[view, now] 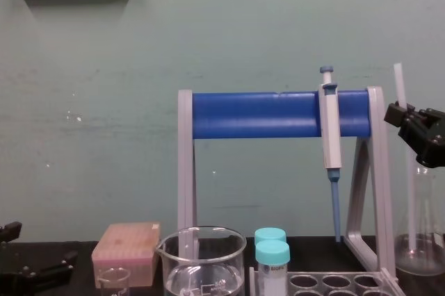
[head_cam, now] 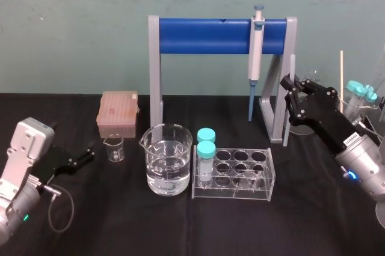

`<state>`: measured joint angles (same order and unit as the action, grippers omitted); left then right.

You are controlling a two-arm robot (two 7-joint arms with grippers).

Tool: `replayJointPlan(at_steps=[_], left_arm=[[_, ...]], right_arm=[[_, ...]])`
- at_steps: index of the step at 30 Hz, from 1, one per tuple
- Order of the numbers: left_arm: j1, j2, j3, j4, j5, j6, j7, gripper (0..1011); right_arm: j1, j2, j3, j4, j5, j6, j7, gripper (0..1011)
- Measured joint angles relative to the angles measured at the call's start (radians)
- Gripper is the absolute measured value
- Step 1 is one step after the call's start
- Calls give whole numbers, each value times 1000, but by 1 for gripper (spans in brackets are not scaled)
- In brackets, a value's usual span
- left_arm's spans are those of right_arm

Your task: Pick up the stirring rod with one hand, then place it down.

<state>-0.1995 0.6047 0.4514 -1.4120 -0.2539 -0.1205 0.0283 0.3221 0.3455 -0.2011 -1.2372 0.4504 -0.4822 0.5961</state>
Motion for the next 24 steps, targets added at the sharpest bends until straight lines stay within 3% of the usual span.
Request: replayJointPlan(at_steps=[8, 24], left_arm=[[0, 0, 0, 0, 0, 0, 0, 1000], [0, 0, 0, 0, 0, 0, 0, 1000]], right_arm=[[-9, 16, -17, -18, 65, 20, 100, 66], [29, 13, -67, 51, 117, 37, 173, 66]])
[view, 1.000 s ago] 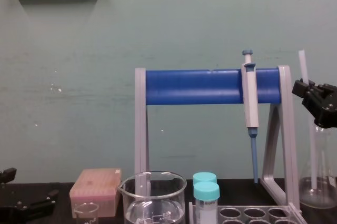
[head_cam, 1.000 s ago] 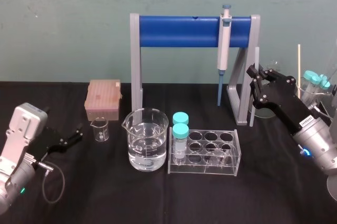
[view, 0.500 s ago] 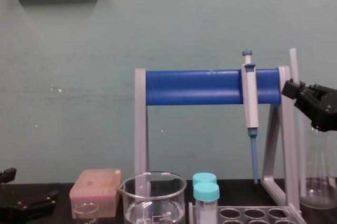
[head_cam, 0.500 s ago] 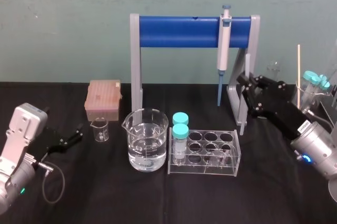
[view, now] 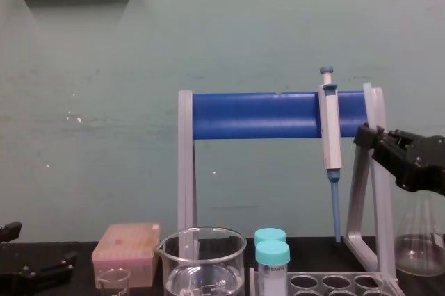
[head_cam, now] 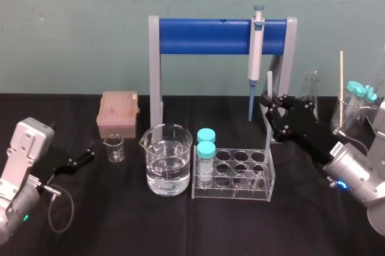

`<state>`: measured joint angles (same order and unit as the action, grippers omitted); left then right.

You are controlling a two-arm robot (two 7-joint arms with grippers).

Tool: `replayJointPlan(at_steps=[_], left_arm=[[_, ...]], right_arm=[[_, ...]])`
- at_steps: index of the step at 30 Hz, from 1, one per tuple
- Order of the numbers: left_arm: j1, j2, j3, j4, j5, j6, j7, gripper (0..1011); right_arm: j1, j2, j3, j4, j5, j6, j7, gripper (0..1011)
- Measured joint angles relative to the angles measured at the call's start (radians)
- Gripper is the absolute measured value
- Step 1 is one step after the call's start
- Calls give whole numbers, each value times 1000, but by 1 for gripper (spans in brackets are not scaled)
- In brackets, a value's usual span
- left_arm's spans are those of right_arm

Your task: Pick up the stirring rod with one hand, then place it down.

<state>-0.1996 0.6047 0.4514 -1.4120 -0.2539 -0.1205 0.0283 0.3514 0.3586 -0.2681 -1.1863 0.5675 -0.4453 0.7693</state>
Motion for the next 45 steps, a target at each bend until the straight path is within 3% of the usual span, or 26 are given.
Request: replayJointPlan(at_steps=[14, 25, 37, 45], left_arm=[[0, 0, 0, 0, 0, 0, 0, 1000], [0, 0, 0, 0, 0, 0, 0, 1000], [0, 0, 0, 0, 0, 0, 0, 1000], [0, 0, 0, 0, 0, 0, 0, 1000]], right_arm=[[42, -11, -38, 95, 25, 28, 38, 66], [86, -25, -72, 193, 21, -3, 98, 66], [124, -43, -102, 290, -15, -33, 120, 66], [127, -45, -106, 297, -37, -37, 103, 66]])
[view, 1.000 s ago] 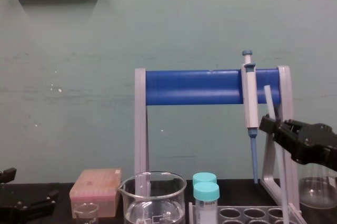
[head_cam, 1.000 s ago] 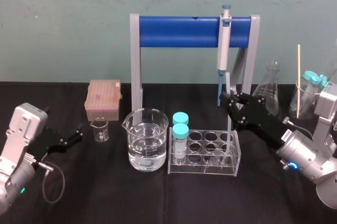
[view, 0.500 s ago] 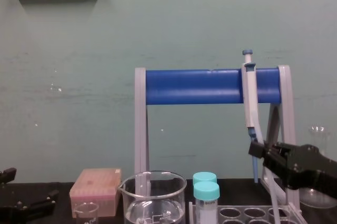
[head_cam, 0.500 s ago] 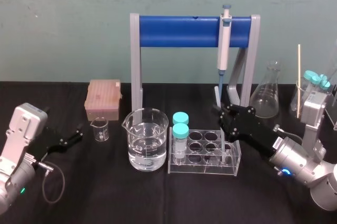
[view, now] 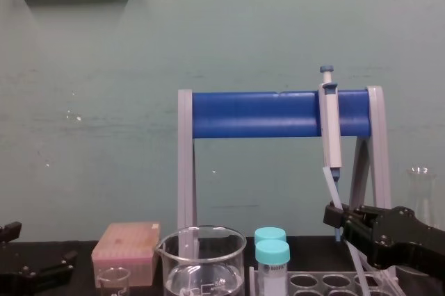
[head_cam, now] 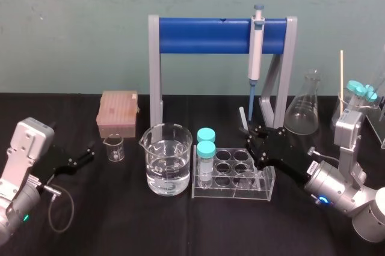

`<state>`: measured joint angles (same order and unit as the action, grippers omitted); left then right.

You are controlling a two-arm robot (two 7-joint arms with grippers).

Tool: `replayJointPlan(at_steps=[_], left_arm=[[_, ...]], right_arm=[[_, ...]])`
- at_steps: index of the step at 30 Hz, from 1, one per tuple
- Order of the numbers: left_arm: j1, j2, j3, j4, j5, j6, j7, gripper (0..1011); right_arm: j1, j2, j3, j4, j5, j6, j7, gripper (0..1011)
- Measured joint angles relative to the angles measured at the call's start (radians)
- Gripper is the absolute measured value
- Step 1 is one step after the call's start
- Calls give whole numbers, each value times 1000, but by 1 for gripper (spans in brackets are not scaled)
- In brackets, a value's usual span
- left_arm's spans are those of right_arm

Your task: Pick up the stirring rod with one hand, then place it down.

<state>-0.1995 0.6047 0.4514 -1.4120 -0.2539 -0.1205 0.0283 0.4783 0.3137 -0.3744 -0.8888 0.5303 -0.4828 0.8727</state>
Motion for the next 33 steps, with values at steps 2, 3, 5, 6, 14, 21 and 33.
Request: replayJointPlan(at_steps=[2, 3, 5, 6, 14, 21, 33], left_arm=[[0, 0, 0, 0, 0, 0, 0, 1000], [0, 0, 0, 0, 0, 0, 0, 1000], [0, 0, 0, 0, 0, 0, 0, 1000], [0, 0, 0, 0, 0, 0, 0, 1000], [0, 0, 0, 0, 0, 0, 0, 1000], [0, 0, 0, 0, 0, 0, 0, 1000], [0, 0, 0, 0, 0, 0, 0, 1000]], right_arm=[[0, 0, 0, 0, 1, 0, 0, 66], [0, 0, 0, 0, 1, 0, 0, 66], [0, 0, 0, 0, 1, 0, 1, 66], [0, 0, 0, 0, 2, 0, 1, 66], [-1, 1, 1, -1, 3, 0, 1, 139], [-1, 1, 2, -1, 4, 0, 1, 352], [-1, 1, 2, -1, 6, 0, 2, 715]])
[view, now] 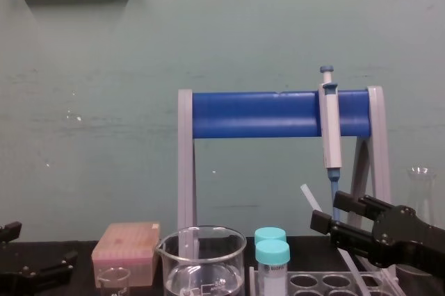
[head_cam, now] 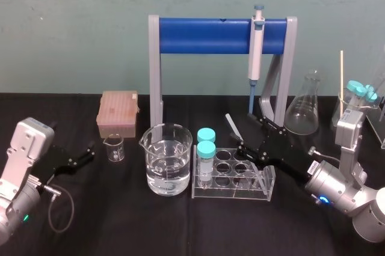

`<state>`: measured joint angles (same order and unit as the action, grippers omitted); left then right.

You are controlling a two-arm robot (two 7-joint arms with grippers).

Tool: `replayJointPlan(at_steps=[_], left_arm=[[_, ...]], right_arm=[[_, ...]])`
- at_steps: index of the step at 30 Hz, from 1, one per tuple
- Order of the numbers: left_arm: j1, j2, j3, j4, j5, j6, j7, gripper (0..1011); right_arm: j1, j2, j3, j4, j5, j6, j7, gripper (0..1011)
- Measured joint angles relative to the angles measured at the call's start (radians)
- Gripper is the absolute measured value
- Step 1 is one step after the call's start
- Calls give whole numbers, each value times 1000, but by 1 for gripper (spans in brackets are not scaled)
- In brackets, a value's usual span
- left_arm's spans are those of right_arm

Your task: Pick up the stirring rod with one hand, then place it down.

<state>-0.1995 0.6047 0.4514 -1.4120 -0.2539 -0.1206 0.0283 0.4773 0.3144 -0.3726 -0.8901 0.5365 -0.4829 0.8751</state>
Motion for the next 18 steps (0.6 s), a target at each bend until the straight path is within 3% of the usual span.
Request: replayJointPlan(at_steps=[4, 9, 13, 18], left_arm=[[0, 0, 0, 0, 0, 0, 0, 1000], [0, 0, 0, 0, 0, 0, 0, 1000], [0, 0, 0, 0, 0, 0, 0, 1000], [0, 0, 0, 0, 0, 0, 0, 1000]], right_arm=[[0, 0, 0, 0, 0, 0, 0, 865], [-1, 0, 0, -2, -1, 0, 0, 976], [-21, -1, 25, -85, 17, -2, -29, 1000], [-54, -12, 88, -180, 16, -32, -148, 1000]])
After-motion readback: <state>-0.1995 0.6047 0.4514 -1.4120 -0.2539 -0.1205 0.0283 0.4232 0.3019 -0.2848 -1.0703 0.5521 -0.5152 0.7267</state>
